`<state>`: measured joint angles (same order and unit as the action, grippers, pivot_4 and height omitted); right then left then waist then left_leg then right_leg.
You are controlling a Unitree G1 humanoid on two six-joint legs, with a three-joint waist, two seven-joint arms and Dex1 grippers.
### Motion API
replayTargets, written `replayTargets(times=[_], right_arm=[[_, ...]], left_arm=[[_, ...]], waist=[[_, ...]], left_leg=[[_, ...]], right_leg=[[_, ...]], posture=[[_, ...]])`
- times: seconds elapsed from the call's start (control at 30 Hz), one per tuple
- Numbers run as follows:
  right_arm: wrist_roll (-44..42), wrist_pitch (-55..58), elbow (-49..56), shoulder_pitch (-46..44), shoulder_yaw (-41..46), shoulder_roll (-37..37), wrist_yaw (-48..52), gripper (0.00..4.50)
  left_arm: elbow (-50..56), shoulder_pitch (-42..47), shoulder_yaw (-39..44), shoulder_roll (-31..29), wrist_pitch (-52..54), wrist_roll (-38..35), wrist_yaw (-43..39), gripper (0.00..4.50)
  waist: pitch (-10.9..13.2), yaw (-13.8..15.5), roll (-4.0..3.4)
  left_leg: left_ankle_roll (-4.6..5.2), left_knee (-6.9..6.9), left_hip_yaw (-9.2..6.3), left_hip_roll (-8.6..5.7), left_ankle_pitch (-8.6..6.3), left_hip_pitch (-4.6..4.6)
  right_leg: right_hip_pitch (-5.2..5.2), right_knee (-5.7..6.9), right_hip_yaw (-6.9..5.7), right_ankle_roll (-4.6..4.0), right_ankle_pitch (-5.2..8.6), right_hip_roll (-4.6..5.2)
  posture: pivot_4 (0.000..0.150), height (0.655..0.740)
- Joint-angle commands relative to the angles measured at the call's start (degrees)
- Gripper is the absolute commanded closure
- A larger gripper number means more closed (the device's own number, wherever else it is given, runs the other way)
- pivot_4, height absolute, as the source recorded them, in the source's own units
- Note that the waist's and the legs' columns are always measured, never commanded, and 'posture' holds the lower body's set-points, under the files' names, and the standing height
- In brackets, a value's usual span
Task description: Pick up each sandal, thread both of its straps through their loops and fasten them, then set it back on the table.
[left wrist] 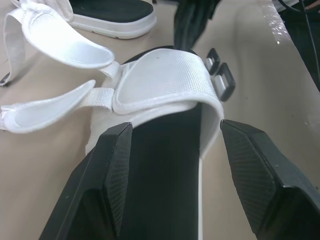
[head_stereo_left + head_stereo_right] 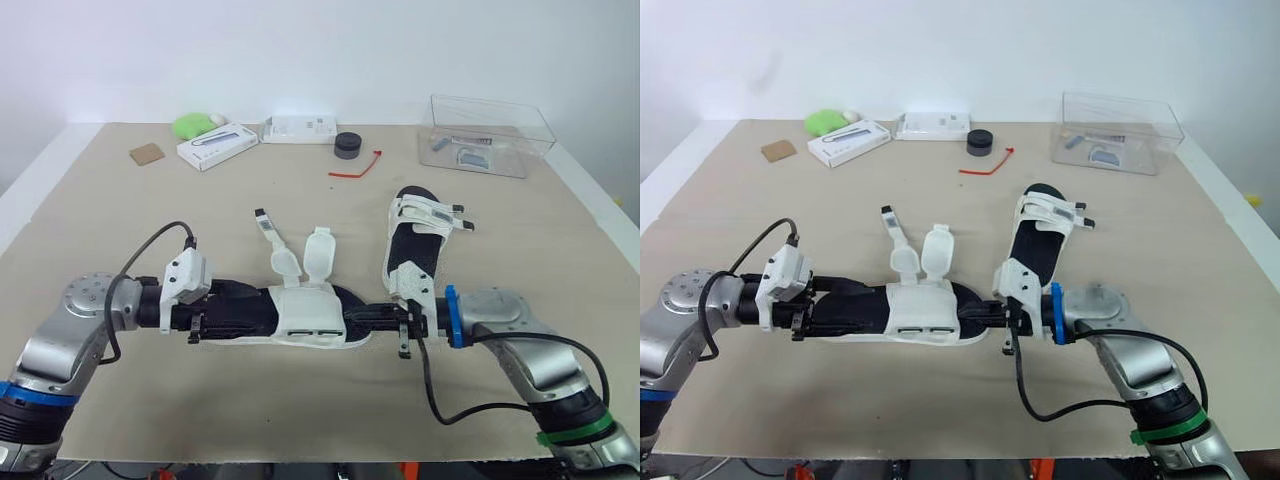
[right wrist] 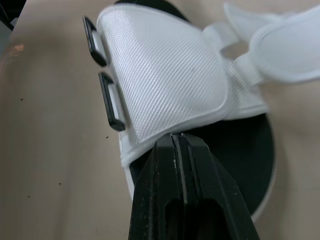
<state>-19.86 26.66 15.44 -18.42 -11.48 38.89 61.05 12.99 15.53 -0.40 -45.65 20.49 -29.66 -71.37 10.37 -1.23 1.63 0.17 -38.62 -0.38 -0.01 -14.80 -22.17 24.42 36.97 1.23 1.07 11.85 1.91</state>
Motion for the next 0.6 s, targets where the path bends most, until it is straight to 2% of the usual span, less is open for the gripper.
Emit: replayTargets(times=[0.03, 0.3, 0.4, 0.6], right_arm=[[0.4, 0.8, 0.6, -1.8, 0.1, -0.8, -1.4, 4.40], [4.4, -1.3, -1.4, -1.4, -3.3, -0.6, -0.8, 4.40], [4.5, -1.9, -0.7, -0.4, -3.0, 0.2, 0.0, 4.40], [3.9, -2.3, -0.1, -0.2, -2.1, 0.7, 0.4, 4.40]], left_arm=[[1.1, 0.6, -0.3, 0.4, 0.0, 0.0, 0.2, 1.59], [2.0, 1.1, -0.2, 1.5, 3.3, -1.7, 2.4, 1.59], [0.4, 3.5, 2.0, 3.4, 9.7, -4.1, 8.2, 1.59], [-7.8, 9.3, 4.3, 4.5, 21.3, -6.8, 14.0, 1.59]], waist=[[0.0, 0.0, 0.00], [0.0, 0.0, 0.01], [0.0, 0.0, 0.02], [0.0, 0.0, 0.06]], left_leg=[[0.00, 0.00, 0.01, 0.00, 0.00, 0.00], [0.00, 0.00, 0.02, 0.00, 0.00, 0.00], [0.00, -0.01, 0.00, 0.00, 0.00, 0.02], [0.00, -0.02, -0.06, -0.01, 0.00, 0.04]], right_leg=[[0.00, 0.00, 0.00, 0.00, 0.00, 0.00], [0.00, 0.00, 0.02, 0.00, 0.00, 0.01], [-0.02, 0.00, 0.00, 0.00, 0.00, 0.01], [-0.07, 0.02, -0.04, 0.01, 0.00, 0.00]], posture=[[0.150, 0.7400], [0.150, 0.7400], [0.150, 0.7400], [0.150, 0.7400]])
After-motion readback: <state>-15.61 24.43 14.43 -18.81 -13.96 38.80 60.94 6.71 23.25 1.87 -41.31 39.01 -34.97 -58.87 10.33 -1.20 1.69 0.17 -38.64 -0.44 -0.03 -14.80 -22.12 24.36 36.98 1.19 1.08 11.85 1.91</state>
